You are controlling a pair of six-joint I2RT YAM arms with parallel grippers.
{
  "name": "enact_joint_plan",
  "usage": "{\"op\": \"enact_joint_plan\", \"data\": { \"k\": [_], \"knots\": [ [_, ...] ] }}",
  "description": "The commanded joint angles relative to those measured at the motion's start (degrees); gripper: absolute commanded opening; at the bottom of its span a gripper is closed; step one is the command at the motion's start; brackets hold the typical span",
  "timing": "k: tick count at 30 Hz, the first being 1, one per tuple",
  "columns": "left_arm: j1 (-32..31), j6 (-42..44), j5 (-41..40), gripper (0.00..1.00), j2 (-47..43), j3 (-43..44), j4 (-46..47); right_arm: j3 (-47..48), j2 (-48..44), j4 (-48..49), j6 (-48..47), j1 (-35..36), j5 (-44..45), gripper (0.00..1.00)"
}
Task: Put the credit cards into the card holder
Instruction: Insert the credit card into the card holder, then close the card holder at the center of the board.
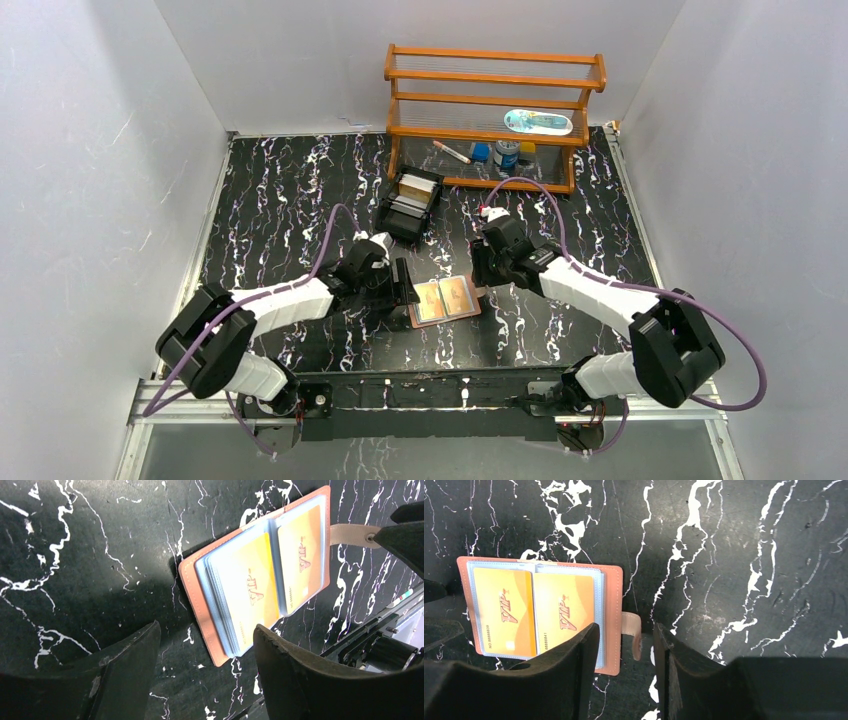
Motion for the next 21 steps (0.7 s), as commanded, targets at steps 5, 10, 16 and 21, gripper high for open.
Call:
{"op": "enact_joint_plan", "data": {
  "k": [5,10,16,21],
  "knots": [
    [0.45,0.54,0.24,0.67,3.47,3.22,0.40,0.89,-1.49,-0.18,-0.74,-1.04,0.03,0.43],
    [0.40,0.32,0.53,0.67,4.30,3.59,0.39,-0.13,-0.18,1.46,-0.20,-1.35,-2.51,0.37],
    [0.41,0.24,0.37,0.68,4.31,3.71,0.00,-0.50,0.26,0.27,-0.09,-1.45,-1.65,0.34],
    [0.39,-0.39,0.14,0.68,4.54,3.84,-0.12,-0.92,-0.15,-0.02,-0.10,-1.37,-1.23,0.23]
  ]
}}
